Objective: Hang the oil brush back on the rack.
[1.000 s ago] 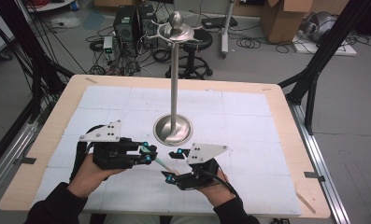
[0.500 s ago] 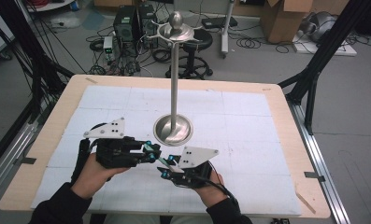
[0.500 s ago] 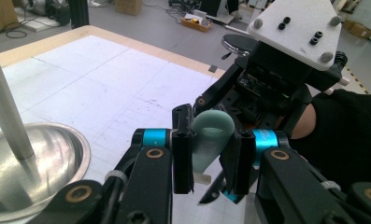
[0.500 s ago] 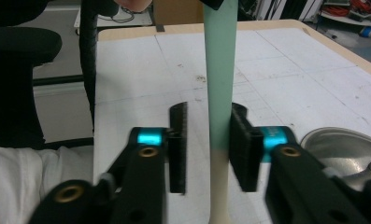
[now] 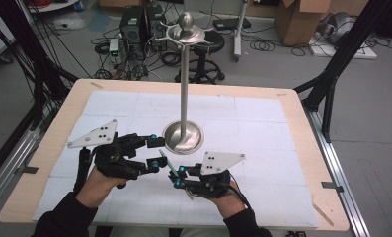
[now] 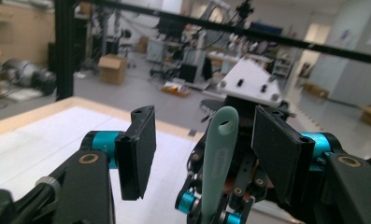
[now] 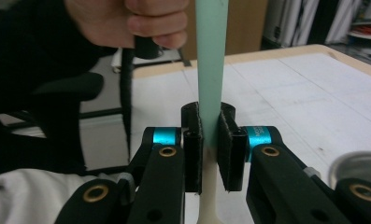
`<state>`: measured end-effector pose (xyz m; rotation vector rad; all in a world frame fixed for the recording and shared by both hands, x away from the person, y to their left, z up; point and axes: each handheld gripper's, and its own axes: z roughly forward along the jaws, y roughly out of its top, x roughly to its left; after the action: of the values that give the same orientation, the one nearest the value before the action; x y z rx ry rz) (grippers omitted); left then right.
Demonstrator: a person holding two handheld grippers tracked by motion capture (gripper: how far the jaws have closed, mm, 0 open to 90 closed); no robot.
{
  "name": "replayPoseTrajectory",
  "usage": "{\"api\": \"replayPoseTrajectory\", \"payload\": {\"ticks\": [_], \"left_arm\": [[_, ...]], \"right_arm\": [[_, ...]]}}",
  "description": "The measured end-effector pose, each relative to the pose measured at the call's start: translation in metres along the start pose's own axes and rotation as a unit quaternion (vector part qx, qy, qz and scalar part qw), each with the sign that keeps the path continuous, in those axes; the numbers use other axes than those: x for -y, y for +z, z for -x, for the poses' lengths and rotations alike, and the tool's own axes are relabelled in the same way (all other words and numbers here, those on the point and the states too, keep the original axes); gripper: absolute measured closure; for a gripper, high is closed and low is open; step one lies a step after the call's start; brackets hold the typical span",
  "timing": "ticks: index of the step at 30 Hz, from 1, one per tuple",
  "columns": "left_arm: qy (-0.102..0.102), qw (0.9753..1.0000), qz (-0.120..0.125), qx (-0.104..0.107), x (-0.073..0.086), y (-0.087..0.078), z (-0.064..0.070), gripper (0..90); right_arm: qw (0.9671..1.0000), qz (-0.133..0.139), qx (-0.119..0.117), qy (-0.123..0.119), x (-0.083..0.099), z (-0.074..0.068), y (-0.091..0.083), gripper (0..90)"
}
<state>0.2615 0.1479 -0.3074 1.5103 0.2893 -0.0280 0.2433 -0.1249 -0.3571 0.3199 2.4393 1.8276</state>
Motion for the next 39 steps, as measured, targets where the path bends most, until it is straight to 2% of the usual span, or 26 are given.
{"api": "replayPoseTrajectory", "payload": {"ticks": [2, 4, 5, 6, 8, 9, 10, 12, 13, 15, 16, 19, 22, 24, 26, 27, 28, 29, 30, 31, 32, 33, 34, 35, 36, 39], "left_arm": [[-0.002, 0.9998, 0.005, 0.018, 0.0, 0.0, -0.001, 41.3], [-0.002, 0.9995, 0.008, 0.032, 0.0, 0.0, -0.002, 43.1], [-0.006, 0.9992, 0.009, 0.038, 0.001, 0.001, -0.002, 43.1], [-0.008, 0.9988, 0.007, 0.048, 0.001, 0.002, -0.003, 44.8], [-0.008, 0.9985, 0.006, 0.053, 0.001, 0.002, -0.003, 47.3], [-0.01, 0.9983, 0.006, 0.058, 0.001, 0.003, -0.003, 52.7], [-0.009, 0.998, 0.002, 0.063, 0.001, 0.003, -0.003, 52.7], [-0.004, 0.9973, -0.003, 0.073, 0.001, 0.004, -0.001, 60.8], [-0.001, 0.9969, -0.005, 0.078, 0.002, 0.004, -0.001, 68.4], [0.004, 0.9963, -0.011, 0.085, 0.002, 0.004, 0.0, 71.9], [0.007, 0.9961, -0.011, 0.088, 0.002, 0.004, 0.0, 76.2], [0.016, 0.9962, -0.019, 0.084, 0.002, 0.005, 0.002, 77.2], [0.018, 0.9971, -0.033, 0.066, 0.001, 0.007, 0.003, 78.1], [0.02, 0.9983, -0.037, 0.041, 0.001, 0.007, 0.003, 78.4], [0.01, 0.999, -0.039, 0.018, 0.001, 0.008, 0.001, 78.5], [0.009, 0.9992, -0.039, 0.006, 0.001, 0.008, 0.001, 78.6], [0.01, 0.9991, -0.041, -0.004, 0.0, 0.008, 0.001, 78.6], [0.011, 0.999, -0.041, -0.014, 0.0, 0.008, 0.001, 78.6], [0.013, 0.9988, -0.042, -0.023, 0.0, 0.007, 0.001, 78.7], [0.014, 0.9984, -0.042, -0.036, -0.001, 0.007, 0.0, 78.7], [0.014, 0.9984, -0.042, -0.036, -0.001, 0.007, 0.0, 78.7], [0.015, 0.9981, -0.041, -0.043, -0.001, 0.007, 0.0, 78.7], [0.016, 0.9979, -0.04, -0.049, -0.001, 0.007, 0.0, 78.7], [0.017, 0.9975, -0.039, -0.057, -0.001, 0.008, 0.001, 78.7], [0.02, 0.9972, -0.037, -0.062, -0.001, 0.008, 0.002, 78.8], [0.026, 0.997, -0.026, -0.069, -0.002, 0.011, 0.004, 78.9]], "right_arm": [[1.0, 0.005, -0.005, 0.001, 0.0, 0.0, 0.0, 82.1], [0.9993, 0.021, -0.029, 0.009, 0.0, 0.001, -0.001, 82.1], [0.9993, 0.021, -0.029, 0.009, 0.0, 0.001, -0.001, 82.1], [0.9984, 0.029, -0.047, 0.012, 0.0, 0.0, 0.0, 82.1], [0.9979, 0.032, -0.055, 0.012, 0.0, 0.0, 0.001, 82.1], [0.997, 0.036, -0.067, 0.014, 0.0, 0.001, 0.002, 82.0], [0.997, 0.036, -0.067, 0.014, 0.0, 0.001, 0.002, 82.0], [0.9967, 0.032, -0.072, 0.02, 0.001, 0.001, 0.003, 82.0], [0.9964, 0.027, -0.078, 0.022, 0.002, 0.001, 0.004, 82.0], [0.9961, 0.027, -0.08, 0.024, 0.002, 0.001, 0.004, 82.0], [0.9961, 0.029, -0.081, 0.023, 0.002, 0.001, 0.004, 82.0], [0.9953, 0.03, -0.088, 0.025, 0.003, 0.001, 0.005, 82.0], [0.9951, 0.022, -0.091, 0.032, 0.005, 0.0, 0.007, 80.6], [0.9958, 0.023, -0.076, 0.046, 0.006, 0.0, 0.009, 57.7], [0.9971, 0.02, -0.05, 0.053, 0.006, 0.001, 0.008, 51.4], [0.999, 0.02, -0.01, 0.04, 0.005, -0.002, 0.006, 45.3], [0.999, 0.024, 0.003, 0.036, 0.005, -0.002, 0.004, 45.9], [0.999, 0.024, 0.003, 0.036, 0.005, -0.002, 0.004, 45.9], [0.9988, 0.027, 0.031, 0.027, 0.003, -0.003, 0.002, 46.7], [0.9985, 0.025, 0.045, 0.022, 0.002, -0.003, 0.002, 47.8], [0.9985, 0.025, 0.045, 0.022, 0.002, -0.003, 0.002, 47.8], [0.9981, 0.021, 0.054, 0.02, 0.001, -0.004, 0.001, 48.6], [0.9974, 0.022, 0.067, 0.014, 0.001, -0.004, 0.001, 53.5], [0.9974, 0.022, 0.067, 0.014, 0.001, -0.004, 0.001, 53.5], [0.9963, 0.019, 0.084, 0.001, 0.0, -0.007, 0.002, 56.4], [0.996, 0.017, 0.087, -0.003, -0.002, -0.009, 0.002, 58.4]]}}
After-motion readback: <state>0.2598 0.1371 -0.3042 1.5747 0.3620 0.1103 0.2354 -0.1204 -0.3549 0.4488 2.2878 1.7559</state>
